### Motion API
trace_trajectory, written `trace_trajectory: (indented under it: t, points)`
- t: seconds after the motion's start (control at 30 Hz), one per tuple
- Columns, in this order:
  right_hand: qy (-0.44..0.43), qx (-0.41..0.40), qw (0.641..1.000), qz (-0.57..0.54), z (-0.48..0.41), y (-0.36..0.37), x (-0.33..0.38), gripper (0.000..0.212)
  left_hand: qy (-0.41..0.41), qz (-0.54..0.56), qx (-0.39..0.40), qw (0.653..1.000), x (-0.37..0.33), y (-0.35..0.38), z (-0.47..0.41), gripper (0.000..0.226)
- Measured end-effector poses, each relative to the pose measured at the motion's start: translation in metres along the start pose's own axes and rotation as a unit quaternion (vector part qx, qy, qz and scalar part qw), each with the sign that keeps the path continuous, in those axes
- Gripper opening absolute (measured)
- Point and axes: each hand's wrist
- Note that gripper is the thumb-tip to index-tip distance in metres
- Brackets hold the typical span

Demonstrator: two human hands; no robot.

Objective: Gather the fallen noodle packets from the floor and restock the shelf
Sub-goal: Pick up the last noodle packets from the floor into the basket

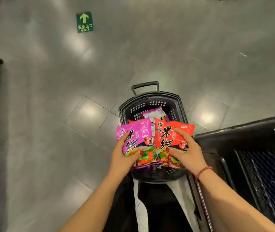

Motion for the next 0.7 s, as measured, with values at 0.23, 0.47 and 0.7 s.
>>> trace_trajectory:
  t: [0.23,0.47,0.7]
  points:
    - [0.020,0.020,0.997,0.074,-0.134,0.043,-0.060,0.073,-0.010,-0.078,-0.005,0.997,0.055,0.068,-0.131,0.080]
    - [-0.030,0.028,0.990,0.134,-0.249,0.101,-0.141,0.072,0.023,-0.133,-0.052,0.989,0.120,0.127,-0.239,0.076]
    - [-0.025,0.059,0.989,0.130,-0.301,0.140,-0.210,0.075,0.016,-0.176,-0.031,0.984,0.180,0.154,-0.293,0.075]
Point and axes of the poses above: each hand's wrist, its own z-axis away from the middle knuckle, its own y-axis out of the palm, x = y × z, and after that the axes turned 13 degrees about -x, right-handed
